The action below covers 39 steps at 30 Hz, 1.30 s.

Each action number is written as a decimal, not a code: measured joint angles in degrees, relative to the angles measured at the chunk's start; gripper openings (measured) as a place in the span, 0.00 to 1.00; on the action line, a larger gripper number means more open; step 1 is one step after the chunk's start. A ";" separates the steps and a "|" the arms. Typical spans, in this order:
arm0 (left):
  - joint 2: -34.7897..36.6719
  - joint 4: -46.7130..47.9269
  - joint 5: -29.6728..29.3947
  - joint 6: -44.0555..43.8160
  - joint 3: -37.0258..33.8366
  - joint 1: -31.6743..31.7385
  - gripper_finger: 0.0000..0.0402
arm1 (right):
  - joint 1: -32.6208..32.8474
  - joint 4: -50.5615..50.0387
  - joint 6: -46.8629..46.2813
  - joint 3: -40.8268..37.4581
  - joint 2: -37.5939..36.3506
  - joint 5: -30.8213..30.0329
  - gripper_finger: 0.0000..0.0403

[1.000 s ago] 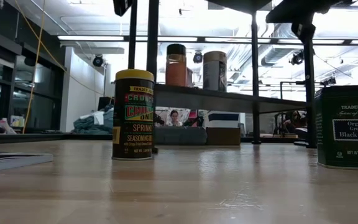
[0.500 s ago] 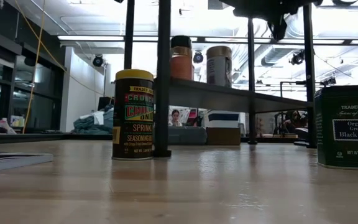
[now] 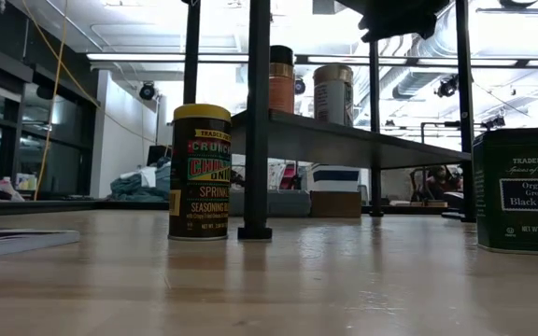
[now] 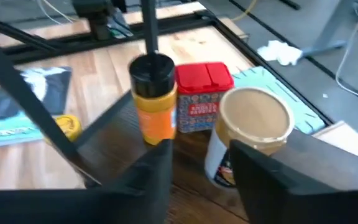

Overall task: Shelf spices
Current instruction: Remove the gold seasoning bottle from the shelf

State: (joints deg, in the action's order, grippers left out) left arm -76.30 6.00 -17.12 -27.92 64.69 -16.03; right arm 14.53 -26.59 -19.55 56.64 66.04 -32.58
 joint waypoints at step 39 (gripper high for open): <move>0.03 0.58 -1.49 -0.50 0.00 0.04 0.00 | -13.12 8.03 3.10 0.44 8.35 4.15 0.80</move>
State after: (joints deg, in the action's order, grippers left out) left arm -76.27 6.58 -18.62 -28.42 64.69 -15.99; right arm 1.42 -18.56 -16.45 57.08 74.39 -28.43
